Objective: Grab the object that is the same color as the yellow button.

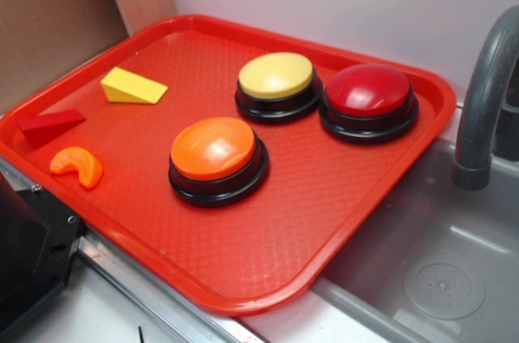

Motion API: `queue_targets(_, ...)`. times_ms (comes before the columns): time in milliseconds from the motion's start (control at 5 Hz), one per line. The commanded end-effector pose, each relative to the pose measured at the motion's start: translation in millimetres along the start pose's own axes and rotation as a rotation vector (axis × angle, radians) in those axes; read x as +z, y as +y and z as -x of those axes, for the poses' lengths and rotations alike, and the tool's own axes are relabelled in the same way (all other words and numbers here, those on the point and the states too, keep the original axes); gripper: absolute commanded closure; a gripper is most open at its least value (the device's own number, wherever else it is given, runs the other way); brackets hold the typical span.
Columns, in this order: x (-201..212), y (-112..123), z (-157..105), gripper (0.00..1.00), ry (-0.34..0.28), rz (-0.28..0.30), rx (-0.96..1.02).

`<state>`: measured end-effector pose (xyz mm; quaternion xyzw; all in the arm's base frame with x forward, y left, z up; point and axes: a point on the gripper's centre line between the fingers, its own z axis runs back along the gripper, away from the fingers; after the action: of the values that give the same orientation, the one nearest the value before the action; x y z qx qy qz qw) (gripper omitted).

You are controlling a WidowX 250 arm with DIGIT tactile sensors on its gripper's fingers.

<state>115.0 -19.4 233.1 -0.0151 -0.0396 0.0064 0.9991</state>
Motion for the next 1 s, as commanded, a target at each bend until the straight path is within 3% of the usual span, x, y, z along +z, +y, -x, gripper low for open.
queue_targets(0,0,0,0,0.0,0.0,0.0,0.0)
queue_targets(400,-35,42,-42,0.0,-0.012,-0.091,0.043)
queue_targets(800,-100,74,-100,0.0,-0.044,-0.081,-0.142)
